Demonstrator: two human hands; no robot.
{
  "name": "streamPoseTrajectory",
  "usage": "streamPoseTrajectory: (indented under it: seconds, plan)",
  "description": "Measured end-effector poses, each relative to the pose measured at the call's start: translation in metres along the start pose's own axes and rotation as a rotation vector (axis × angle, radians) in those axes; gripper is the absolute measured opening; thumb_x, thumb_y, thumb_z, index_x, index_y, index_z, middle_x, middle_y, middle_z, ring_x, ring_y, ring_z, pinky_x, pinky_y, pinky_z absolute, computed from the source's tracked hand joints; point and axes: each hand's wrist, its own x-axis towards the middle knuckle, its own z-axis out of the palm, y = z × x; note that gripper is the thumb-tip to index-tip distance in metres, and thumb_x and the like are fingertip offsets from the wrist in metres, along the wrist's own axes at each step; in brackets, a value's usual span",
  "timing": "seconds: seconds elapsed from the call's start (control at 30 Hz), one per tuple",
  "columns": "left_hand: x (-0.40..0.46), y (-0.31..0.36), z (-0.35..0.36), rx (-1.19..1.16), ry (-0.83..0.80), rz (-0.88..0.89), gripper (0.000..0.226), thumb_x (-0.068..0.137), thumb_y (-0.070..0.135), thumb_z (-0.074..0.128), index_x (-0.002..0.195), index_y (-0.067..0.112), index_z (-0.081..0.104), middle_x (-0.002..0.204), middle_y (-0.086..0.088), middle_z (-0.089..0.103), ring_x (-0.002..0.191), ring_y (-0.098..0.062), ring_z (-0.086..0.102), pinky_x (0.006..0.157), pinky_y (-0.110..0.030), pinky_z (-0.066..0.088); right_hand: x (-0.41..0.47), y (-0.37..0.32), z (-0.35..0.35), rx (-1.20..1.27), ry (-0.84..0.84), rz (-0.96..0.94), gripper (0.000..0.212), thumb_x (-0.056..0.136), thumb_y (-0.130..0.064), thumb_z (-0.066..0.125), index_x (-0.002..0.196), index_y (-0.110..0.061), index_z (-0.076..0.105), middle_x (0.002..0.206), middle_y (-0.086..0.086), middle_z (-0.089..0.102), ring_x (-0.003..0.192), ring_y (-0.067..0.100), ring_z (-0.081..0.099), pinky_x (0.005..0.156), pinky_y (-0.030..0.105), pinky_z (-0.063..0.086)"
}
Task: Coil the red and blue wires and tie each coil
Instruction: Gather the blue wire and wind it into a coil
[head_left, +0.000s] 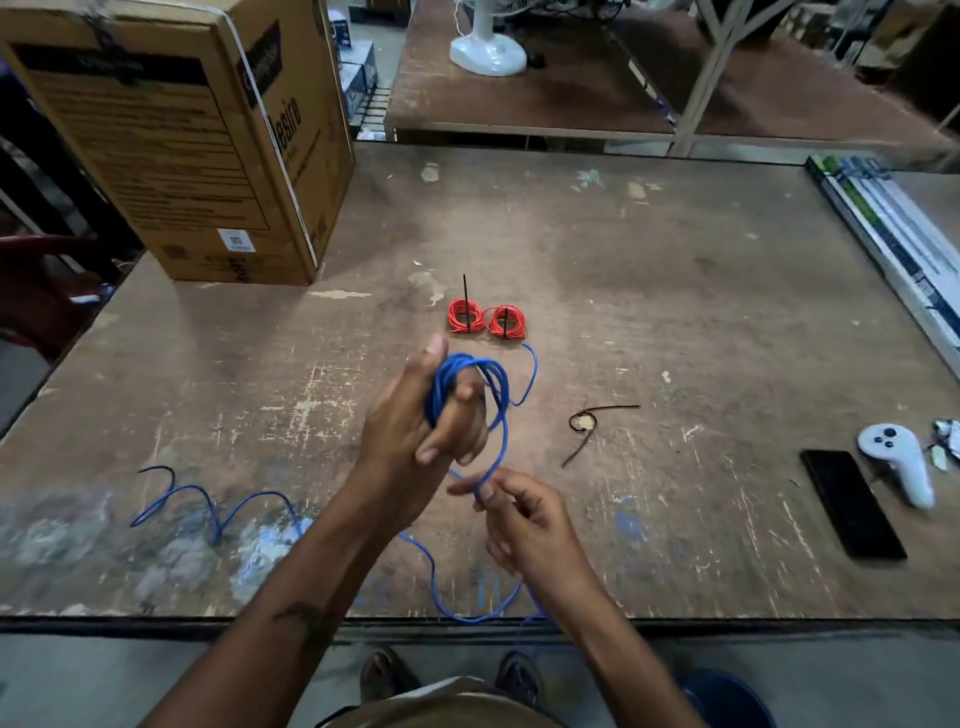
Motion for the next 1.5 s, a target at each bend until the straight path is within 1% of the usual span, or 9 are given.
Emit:
streamPoseTrajectory:
  seconds: [0.2, 0.47, 0.73, 0.87, 0.97, 1.07, 1.2, 1.33, 1.5]
  plan:
    - [0.014, 0.004, -0.002, -0.234, 0.071, 0.038, 0.053, 0.115, 0.039, 0.028, 0.079, 0.018, 0.062, 0.037, 0.010, 0.028, 0.035, -0.007, 0.027, 0.045, -0.024, 0.036, -0.023, -0.005, 0.008, -0.638, 0.105, -0.476, 0.025, 0.114, -0.021, 0.041, 0.120, -0.025, 0.065, 0.083, -0.010, 0.063, 0.076, 0.012, 0.064, 0.074, 0.037, 0.051]
    - [0.030, 0.020, -0.002, -0.246, 0.174, 0.216, 0.048, 0.116, 0.035, 0.027, 0.098, 0.013, 0.066, 0.051, 0.010, 0.038, 0.045, -0.009, 0.036, 0.054, -0.026, 0.041, -0.025, -0.007, 0.027, -0.267, 0.124, -0.194, 0.043, 0.113, -0.042, 0.039, 0.075, -0.026, 0.048, 0.067, -0.009, 0.042, 0.061, 0.011, 0.038, 0.060, 0.030, 0.034]
    - [0.038, -0.016, -0.009, 0.426, 0.351, 0.395, 0.048, 0.117, 0.030, 0.024, 0.113, 0.009, 0.067, 0.071, 0.000, 0.069, 0.062, -0.019, 0.054, 0.068, -0.031, 0.049, -0.025, -0.028, 0.030, -0.033, -0.107, -0.050, 0.038, 0.108, -0.045, 0.044, 0.080, -0.028, 0.063, 0.054, -0.007, 0.039, 0.045, 0.007, 0.029, 0.046, 0.022, 0.027]
    - [0.030, -0.022, -0.027, 1.027, 0.198, 0.348, 0.043, 0.117, 0.032, 0.031, 0.110, 0.018, 0.070, 0.078, 0.005, 0.074, 0.072, -0.019, 0.064, 0.077, -0.038, 0.052, -0.034, -0.056, 0.020, -0.127, -0.132, -0.135, 0.020, 0.109, -0.030, 0.050, 0.108, -0.017, 0.065, 0.060, -0.007, 0.046, 0.052, 0.007, 0.042, 0.054, 0.021, 0.040]
    - [0.020, -0.027, -0.036, 1.217, 0.059, 0.210, 0.044, 0.115, 0.040, 0.032, 0.100, 0.024, 0.071, 0.067, 0.001, 0.063, 0.066, -0.011, 0.062, 0.068, -0.032, 0.046, -0.032, -0.084, 0.007, -0.139, -0.123, -0.194, 0.021, 0.110, -0.029, 0.052, 0.117, -0.014, 0.065, 0.063, -0.002, 0.054, 0.054, 0.017, 0.056, 0.063, 0.045, 0.056]
    - [0.006, -0.028, -0.034, 1.346, 0.007, 0.199, 0.052, 0.116, 0.035, 0.031, 0.098, 0.009, 0.073, 0.073, -0.008, 0.069, 0.067, -0.022, 0.066, 0.067, -0.030, 0.041, -0.021, -0.103, -0.006, -0.255, 0.053, -0.215, 0.027, 0.111, -0.033, 0.051, 0.107, -0.016, 0.072, 0.068, -0.004, 0.059, 0.048, 0.014, 0.052, 0.049, 0.030, 0.047]
    - [-0.008, -0.012, -0.027, 0.985, -0.157, 0.034, 0.065, 0.117, 0.032, 0.027, 0.077, 0.013, 0.074, 0.047, 0.002, 0.041, 0.045, -0.012, 0.037, 0.056, -0.026, 0.034, 0.006, -0.105, -0.025, -0.415, 0.242, -0.245, 0.022, 0.106, -0.034, 0.064, 0.093, -0.026, 0.080, 0.070, -0.004, 0.063, 0.043, 0.013, 0.040, 0.046, 0.026, 0.033]
    - [-0.019, -0.003, -0.019, 0.720, -0.191, -0.053, 0.067, 0.112, 0.047, 0.027, 0.070, 0.015, 0.068, 0.039, -0.003, 0.034, 0.038, -0.018, 0.025, 0.051, -0.046, 0.027, 0.021, -0.090, -0.030, -0.259, 0.122, -0.171, 0.015, 0.101, -0.032, 0.070, 0.095, -0.026, 0.082, 0.069, 0.002, 0.062, 0.035, 0.018, 0.037, 0.039, 0.022, 0.032]
    - [-0.013, 0.006, -0.006, 0.476, -0.083, -0.006, 0.065, 0.110, 0.047, 0.030, 0.064, 0.018, 0.066, 0.034, 0.002, 0.030, 0.036, -0.021, 0.017, 0.046, -0.044, 0.018, 0.009, -0.053, -0.002, -0.232, 0.054, -0.172, 0.023, 0.105, -0.037, 0.053, 0.092, -0.040, 0.071, 0.061, 0.000, 0.051, 0.036, 0.008, 0.035, 0.040, 0.019, 0.031]
